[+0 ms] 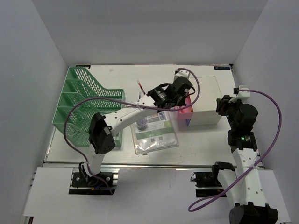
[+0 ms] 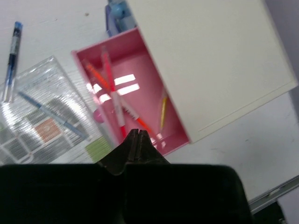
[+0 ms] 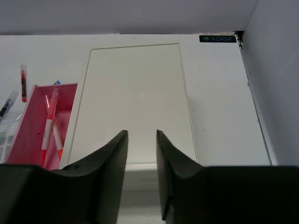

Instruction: Organize the desk

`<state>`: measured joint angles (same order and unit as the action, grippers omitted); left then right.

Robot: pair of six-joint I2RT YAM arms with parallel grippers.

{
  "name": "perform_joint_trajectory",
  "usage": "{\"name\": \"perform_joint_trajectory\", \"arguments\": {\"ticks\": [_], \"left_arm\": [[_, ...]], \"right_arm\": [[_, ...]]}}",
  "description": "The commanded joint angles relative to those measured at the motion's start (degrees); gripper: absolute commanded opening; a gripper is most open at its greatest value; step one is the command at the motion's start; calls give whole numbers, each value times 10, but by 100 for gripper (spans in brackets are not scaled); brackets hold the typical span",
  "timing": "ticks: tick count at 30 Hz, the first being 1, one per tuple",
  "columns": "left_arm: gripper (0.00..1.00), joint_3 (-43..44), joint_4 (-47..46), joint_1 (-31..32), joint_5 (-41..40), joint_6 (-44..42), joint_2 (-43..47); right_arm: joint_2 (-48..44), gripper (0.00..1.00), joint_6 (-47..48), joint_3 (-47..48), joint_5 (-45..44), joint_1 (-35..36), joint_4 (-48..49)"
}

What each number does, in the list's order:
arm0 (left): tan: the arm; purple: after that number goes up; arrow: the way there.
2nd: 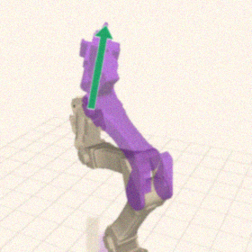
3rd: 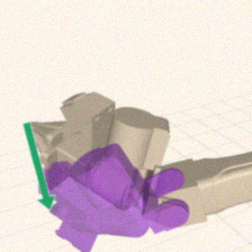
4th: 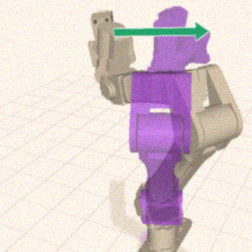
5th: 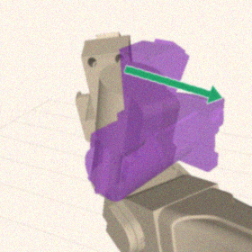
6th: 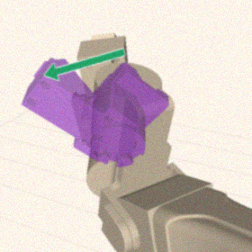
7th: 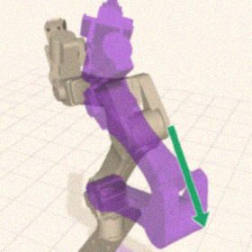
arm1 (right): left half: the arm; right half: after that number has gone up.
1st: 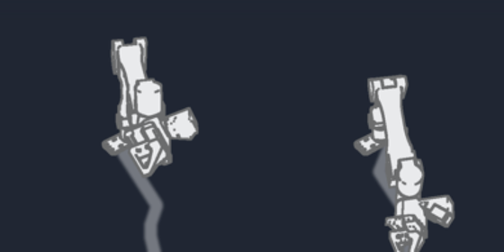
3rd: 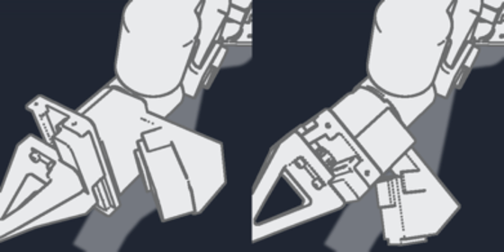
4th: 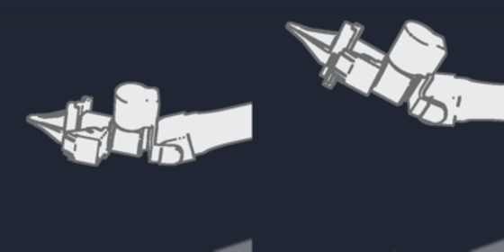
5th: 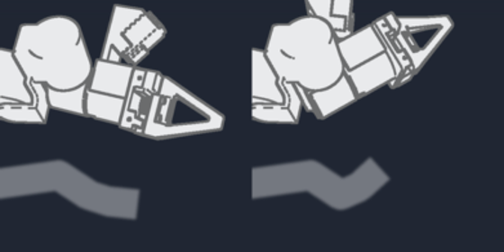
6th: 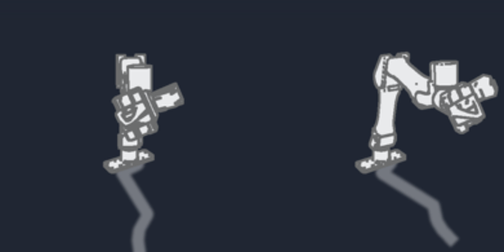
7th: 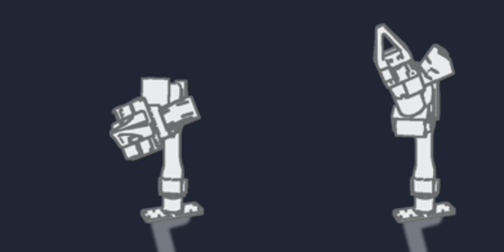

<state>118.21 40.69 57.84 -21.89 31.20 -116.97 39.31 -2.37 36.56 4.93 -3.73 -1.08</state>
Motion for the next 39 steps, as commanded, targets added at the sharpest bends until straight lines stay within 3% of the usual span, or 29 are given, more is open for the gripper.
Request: {"name": "perform_joint_trajectory", "arguments": {"ticks": [1, 2, 3, 5, 7, 10, 12, 14, 16, 17, 21, 22, 25, 29, 39], "left_arm": [[0, -82, -21, -17, -25, -11, 113], [0, -145, -33, -24, -21, -5, 152], [6, -177, -42, -32, -17, -2, 171], [29, -276, -70, -56, -9, 19, 208], [56, -339, -91, -83, 3, 31, 253], [65, -410, -120, -106, 16, 31, 271], [66, -413, -122, -127, 21, 19, 258], [65, -401, -124, -150, 29, -15, 226], [59, -381, -133, -167, 55, -44, 206], [45, -374, -146, -175, 68, -67, 184], [14, -290, -143, -208, 115, -125, 105], [13, -243, -139, -208, 119, -136, 85], [16, -150, -100, -220, 123, -179, 15], [30, -78, -74, -227, 118, -192, -45], [43, -119, -104, -251, 150, -190, -37]], "right_arm": [[-11, 40, 21, -7, 37, 0, 32], [-11, 53, 38, -7, 79, 1, 27], [-9, 60, 47, -6, 102, 2, 22], [-7, 73, 77, -6, 194, 3, 14], [-6, 78, 98, -3, 253, 2, -15], [-5, 75, 128, -4, 345, 2, -31], [-2, 68, 143, -4, 368, 2, -34], [1, 34, 155, -4, 394, 1, -39], [4, 13, 179, -3, 413, 0, -51], [5, 0, 185, -3, 426, -1, -52], [8, 0, 189, -1, 427, 0, -56], [8, 0, 188, 0, 423, 0, -56], [9, 9, 184, 4, 411, 1, -56], [14, 17, 181, 11, 402, 1, -62], [36, 26, 177, 25, 389, 1, -76]]}}
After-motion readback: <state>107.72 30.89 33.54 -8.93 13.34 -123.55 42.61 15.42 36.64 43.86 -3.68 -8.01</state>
